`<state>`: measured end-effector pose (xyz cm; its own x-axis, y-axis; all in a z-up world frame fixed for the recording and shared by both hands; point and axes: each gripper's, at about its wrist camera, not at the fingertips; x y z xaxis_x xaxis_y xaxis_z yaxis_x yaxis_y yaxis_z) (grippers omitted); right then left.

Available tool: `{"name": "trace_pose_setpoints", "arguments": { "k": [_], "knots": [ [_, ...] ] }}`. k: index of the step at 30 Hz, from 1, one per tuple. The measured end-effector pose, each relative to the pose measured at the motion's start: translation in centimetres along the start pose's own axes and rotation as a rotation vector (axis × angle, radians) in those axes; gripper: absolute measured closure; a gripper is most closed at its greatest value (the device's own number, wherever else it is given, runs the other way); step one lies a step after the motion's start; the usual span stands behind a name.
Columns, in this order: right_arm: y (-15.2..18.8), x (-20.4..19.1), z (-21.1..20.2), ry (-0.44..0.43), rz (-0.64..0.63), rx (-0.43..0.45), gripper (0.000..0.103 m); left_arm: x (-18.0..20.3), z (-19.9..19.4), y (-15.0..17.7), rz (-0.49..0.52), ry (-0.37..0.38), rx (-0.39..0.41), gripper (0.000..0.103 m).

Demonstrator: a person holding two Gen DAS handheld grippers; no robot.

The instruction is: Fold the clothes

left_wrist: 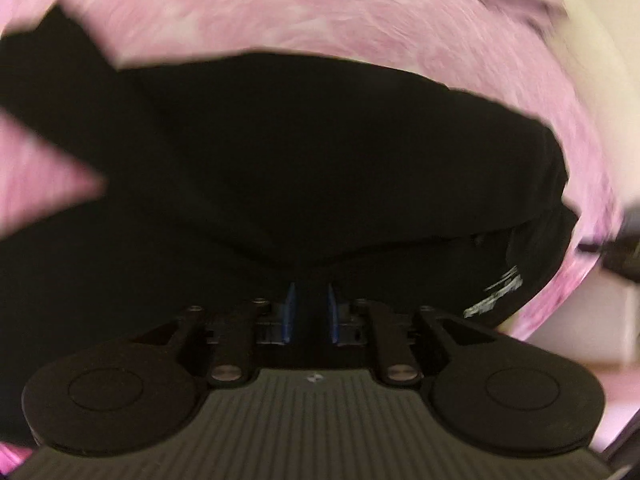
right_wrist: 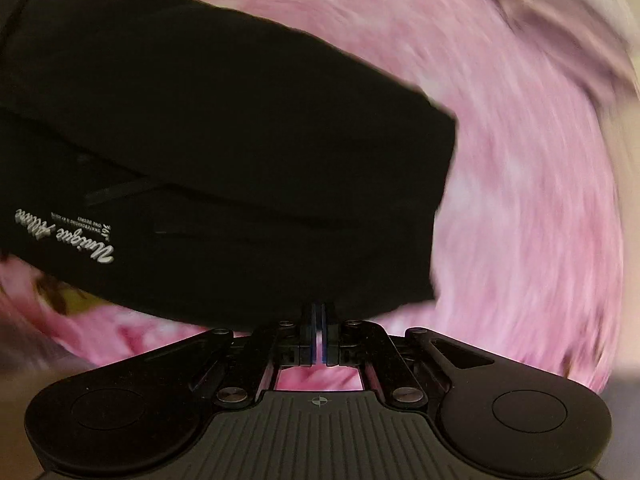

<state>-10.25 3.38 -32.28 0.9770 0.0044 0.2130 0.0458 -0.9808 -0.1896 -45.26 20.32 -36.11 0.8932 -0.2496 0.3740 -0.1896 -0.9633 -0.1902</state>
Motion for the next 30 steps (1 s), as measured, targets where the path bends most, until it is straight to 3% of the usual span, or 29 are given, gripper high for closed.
{"name": "trace_pose_setpoints", "arguments": {
  "k": [1,7,11,17,22,27,30],
  "knots": [
    [0.2,0.7,-0.3,-0.042,0.110,0.033,0.102,-0.4,-0.3,0.1,-0.050,0.004,0.018,0.076],
    [3.1,7.5,1.6,-0.358,0.887,0.226,0.087,-3.6,-0.7,-2.4,-0.348,-0.009,0.112,0.066],
    [4.8,10.1,3.5,-0.442,1.123,0.313,0.074,-4.4,0.3,-4.9,-0.451,0.004,0.124,0.066],
    [6.3,12.9,6.0,-0.496,1.249,0.353,0.070,-3.8,3.1,-8.3,-0.496,-0.058,0.126,0.063],
    [6.8,14.3,7.7,-0.528,1.312,0.376,0.070,-3.0,4.4,-9.3,-0.494,-0.076,0.141,0.063],
    [6.5,15.1,8.2,-0.550,1.292,0.414,0.070,-2.6,4.5,-10.0,-0.488,-0.065,0.165,0.063],
    [5.9,15.0,8.0,-0.514,1.249,0.407,0.070,-2.0,4.9,-10.5,-0.463,-0.071,0.176,0.065]
  ]
}}
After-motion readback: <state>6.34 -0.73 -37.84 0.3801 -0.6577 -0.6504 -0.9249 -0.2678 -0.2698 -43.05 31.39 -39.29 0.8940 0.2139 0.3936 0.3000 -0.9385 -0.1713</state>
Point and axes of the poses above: each gripper's, at about its wrist camera, not at the fingertips, and z roughly the way its jaws point, x to its right, y to its underside, and after that the axes turned 8 degrees about -z, right-handed
